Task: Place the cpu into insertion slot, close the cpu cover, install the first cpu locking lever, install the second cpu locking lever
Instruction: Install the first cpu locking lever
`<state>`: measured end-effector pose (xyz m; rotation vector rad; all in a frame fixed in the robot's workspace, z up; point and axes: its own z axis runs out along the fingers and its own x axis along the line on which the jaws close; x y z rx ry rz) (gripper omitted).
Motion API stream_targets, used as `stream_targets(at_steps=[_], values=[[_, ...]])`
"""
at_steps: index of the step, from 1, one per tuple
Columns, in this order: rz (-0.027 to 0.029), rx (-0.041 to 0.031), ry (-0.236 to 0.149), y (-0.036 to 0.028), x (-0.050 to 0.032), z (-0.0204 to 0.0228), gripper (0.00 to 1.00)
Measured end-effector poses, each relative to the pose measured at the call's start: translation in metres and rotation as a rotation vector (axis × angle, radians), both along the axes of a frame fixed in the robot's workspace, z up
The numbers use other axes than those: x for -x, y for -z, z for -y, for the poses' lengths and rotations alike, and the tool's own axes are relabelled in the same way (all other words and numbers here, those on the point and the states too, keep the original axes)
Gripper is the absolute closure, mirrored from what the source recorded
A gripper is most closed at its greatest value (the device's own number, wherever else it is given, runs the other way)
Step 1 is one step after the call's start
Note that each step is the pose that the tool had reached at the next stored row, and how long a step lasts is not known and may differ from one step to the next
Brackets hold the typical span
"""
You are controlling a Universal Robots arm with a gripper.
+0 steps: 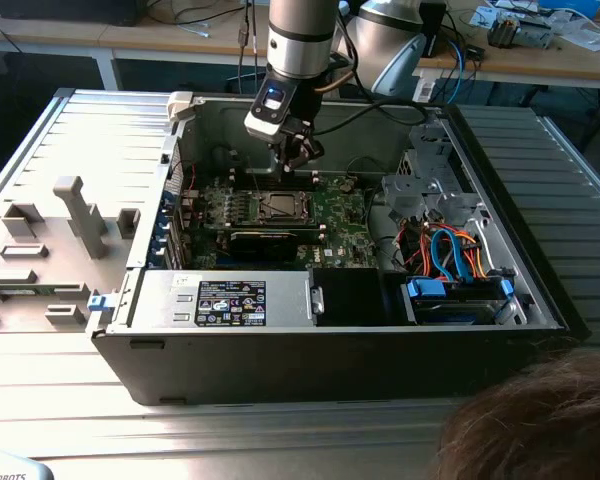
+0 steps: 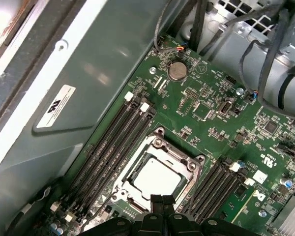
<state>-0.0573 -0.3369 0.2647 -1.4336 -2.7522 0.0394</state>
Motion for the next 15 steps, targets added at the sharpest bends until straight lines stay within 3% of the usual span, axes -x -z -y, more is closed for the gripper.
stream_targets(at_steps=[15], values=[[0.0, 0.0, -0.102, 0.0, 0.0, 0.0, 0.89]])
